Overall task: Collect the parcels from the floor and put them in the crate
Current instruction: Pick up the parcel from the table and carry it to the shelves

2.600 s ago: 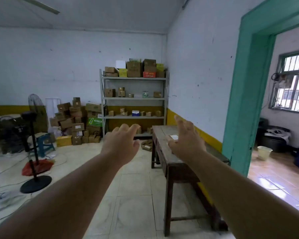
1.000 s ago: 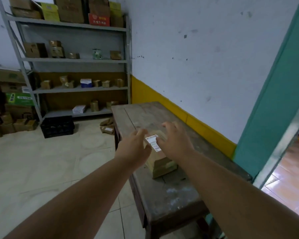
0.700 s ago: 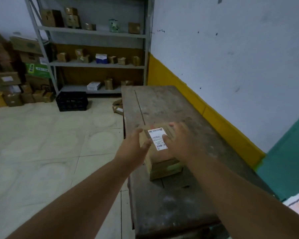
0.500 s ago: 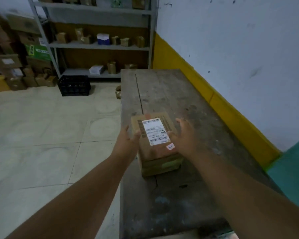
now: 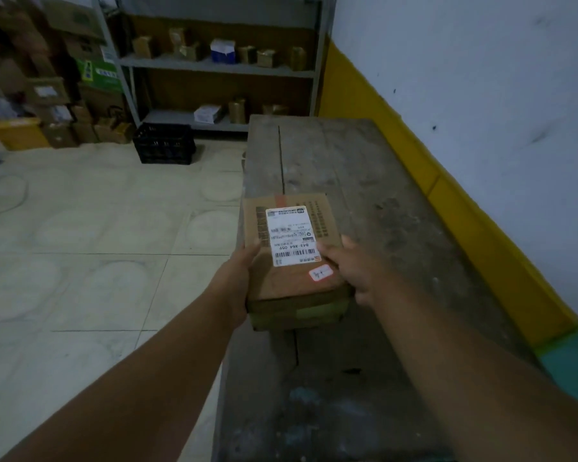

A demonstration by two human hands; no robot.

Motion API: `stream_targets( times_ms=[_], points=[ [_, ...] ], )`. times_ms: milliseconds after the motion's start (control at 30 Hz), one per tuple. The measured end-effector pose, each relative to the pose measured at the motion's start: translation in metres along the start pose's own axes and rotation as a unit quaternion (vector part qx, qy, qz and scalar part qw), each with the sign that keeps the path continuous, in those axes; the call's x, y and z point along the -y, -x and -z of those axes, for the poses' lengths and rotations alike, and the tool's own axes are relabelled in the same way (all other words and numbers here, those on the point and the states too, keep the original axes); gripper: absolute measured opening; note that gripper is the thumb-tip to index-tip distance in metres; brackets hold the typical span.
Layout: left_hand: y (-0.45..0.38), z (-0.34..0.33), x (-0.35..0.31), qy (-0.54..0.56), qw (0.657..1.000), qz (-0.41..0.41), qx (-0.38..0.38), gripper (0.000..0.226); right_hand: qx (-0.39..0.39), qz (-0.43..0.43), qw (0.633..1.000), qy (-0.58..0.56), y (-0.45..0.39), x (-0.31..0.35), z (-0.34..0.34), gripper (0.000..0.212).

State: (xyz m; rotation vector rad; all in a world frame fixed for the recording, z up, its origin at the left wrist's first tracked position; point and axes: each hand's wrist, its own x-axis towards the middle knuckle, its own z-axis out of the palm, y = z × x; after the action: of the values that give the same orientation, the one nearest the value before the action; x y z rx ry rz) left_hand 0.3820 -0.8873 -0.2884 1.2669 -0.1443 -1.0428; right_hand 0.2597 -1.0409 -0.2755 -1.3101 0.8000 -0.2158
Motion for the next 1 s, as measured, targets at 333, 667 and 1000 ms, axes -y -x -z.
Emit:
stream_targets(
  times_ms=[333,667,1000],
  points=[
    [0.095,0.101,-0.143,-0.069,0.971,-0.229,0.008,0.042,0.07,0.285,0.95,0.109,0.043,0.099,-0.152,0.053],
    [0.224,0.304,-0.216,-0.097,0.932,-0.332,-0.11,0.06,0.148,0.39,0.905,0.087,0.079,0.099,-0.406,0.064],
    [0.259,0.43,-0.264,-0.123,0.936,-0.176,-0.279,0.012,0.19,0.198,0.952,0.133,0.061,0.1,-0.561,0.04]
  ],
)
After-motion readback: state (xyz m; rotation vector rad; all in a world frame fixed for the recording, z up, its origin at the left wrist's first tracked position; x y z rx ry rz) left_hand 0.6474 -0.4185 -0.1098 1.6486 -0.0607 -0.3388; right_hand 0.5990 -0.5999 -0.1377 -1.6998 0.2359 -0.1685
